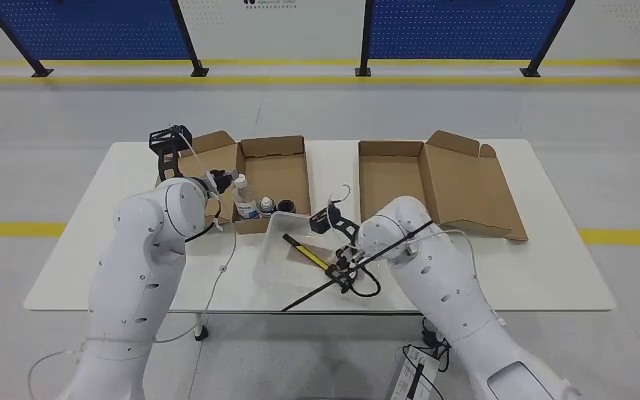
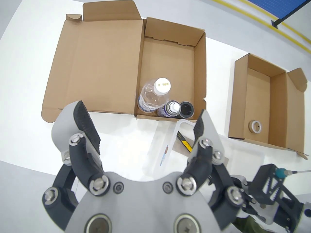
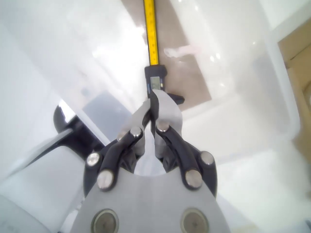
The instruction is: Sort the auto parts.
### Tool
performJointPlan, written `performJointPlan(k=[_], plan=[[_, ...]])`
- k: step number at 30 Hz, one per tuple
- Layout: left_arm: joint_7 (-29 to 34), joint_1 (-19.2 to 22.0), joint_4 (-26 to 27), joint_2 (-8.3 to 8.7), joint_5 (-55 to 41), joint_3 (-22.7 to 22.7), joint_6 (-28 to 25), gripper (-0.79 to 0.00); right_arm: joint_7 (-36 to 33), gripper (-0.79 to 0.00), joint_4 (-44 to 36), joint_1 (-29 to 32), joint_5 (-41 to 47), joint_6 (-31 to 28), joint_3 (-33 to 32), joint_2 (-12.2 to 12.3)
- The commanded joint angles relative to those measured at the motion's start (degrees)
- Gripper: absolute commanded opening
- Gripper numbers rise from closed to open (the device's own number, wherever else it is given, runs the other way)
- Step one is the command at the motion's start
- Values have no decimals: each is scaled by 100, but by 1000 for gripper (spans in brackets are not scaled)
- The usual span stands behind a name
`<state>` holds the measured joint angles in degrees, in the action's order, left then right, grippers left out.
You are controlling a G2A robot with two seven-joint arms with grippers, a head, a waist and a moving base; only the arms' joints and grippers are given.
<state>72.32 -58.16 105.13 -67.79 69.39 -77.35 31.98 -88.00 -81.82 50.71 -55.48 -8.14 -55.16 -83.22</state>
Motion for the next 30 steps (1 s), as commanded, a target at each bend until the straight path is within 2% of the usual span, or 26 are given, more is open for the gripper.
performJointPlan(k=[1, 3, 5, 8, 18, 22, 30], plan=[[0, 0, 0, 0, 0, 0, 0, 0, 0, -785, -47, 21, -152, 78, 131, 31], [0, 0, 0, 0, 0, 0, 0, 0, 0, -773, -24, -8, -320, 150, 332, 42], [0, 0, 0, 0, 0, 0, 0, 0, 0, -662, 56, -85, -520, 254, 581, 34], [0, 0, 0, 0, 0, 0, 0, 0, 0, -563, 290, -267, -644, 330, 948, -13], [0, 0, 0, 0, 0, 0, 0, 0, 123, -539, 1209, -795, -444, 325, 1579, -248], [0, 0, 0, 0, 0, 0, 0, 0, 291, -536, 1438, -886, -236, 273, 1649, -326], [0, 0, 0, 0, 0, 0, 0, 0, 525, -474, 1678, -942, -66, 286, 1656, -388]])
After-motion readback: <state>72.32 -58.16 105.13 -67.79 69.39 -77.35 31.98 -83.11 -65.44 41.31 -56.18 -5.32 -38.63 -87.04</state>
